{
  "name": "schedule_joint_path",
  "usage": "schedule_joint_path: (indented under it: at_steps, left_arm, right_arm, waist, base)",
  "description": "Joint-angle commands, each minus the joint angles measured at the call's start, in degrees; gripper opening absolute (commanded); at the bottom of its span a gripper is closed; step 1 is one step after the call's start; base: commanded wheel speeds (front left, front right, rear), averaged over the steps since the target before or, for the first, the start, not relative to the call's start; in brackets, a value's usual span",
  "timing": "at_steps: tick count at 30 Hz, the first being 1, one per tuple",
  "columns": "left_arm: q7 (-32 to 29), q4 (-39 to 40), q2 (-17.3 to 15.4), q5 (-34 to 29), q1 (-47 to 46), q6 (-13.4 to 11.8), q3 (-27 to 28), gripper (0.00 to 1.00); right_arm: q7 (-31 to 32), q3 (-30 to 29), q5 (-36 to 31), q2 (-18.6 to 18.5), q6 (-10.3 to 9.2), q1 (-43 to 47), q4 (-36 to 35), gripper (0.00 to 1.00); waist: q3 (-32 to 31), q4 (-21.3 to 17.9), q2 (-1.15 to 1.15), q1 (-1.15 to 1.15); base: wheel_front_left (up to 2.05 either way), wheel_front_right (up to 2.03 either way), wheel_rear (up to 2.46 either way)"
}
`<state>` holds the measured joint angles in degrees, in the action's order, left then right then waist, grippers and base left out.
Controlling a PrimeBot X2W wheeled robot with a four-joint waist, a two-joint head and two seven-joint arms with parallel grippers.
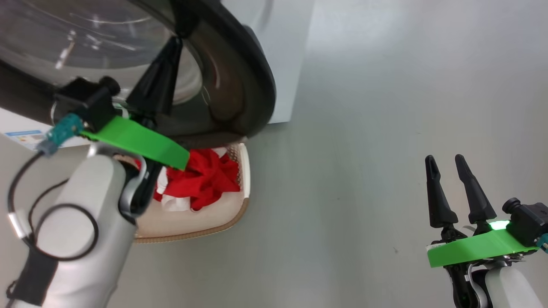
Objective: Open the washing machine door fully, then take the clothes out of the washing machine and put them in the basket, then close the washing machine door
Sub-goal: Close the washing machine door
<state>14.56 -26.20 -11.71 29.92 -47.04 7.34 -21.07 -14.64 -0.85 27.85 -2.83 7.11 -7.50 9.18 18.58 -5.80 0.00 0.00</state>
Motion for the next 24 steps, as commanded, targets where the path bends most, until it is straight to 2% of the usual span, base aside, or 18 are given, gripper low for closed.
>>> schedule_joint_path:
  at_steps: [1,13,24]
  left_arm:
    - [0.4,0.7,-1.3,0.2,-2.7,0.1,2.0,0.00]
    - [0.4,-3.9,-1.8,0.7,-6.5,0.1,3.3,0.00]
    - [0.4,-4.0,-1.5,1.0,-1.6,0.1,4.9,0.00]
  right_arm:
    - [-0.4,1.5,0.3,-0.1,0.37,-1.3,-1.4,1.00]
    - [-0.4,1.5,1.3,-0.1,0.37,-1.5,-1.2,1.00]
    - [-0.4,1.1,0.3,-0.1,0.37,-0.1,-0.9,1.00]
  waist:
    - [1.0,-1.6,0.00,0.00]
    - [1.1,-3.8,0.00,0.00]
    - [-1.6,-2.9,0.00,0.00]
  base:
    - [0.00,0.00,0.00]
    - [0.00,0.00,0.00]
    - [0.00,0.00,0.00]
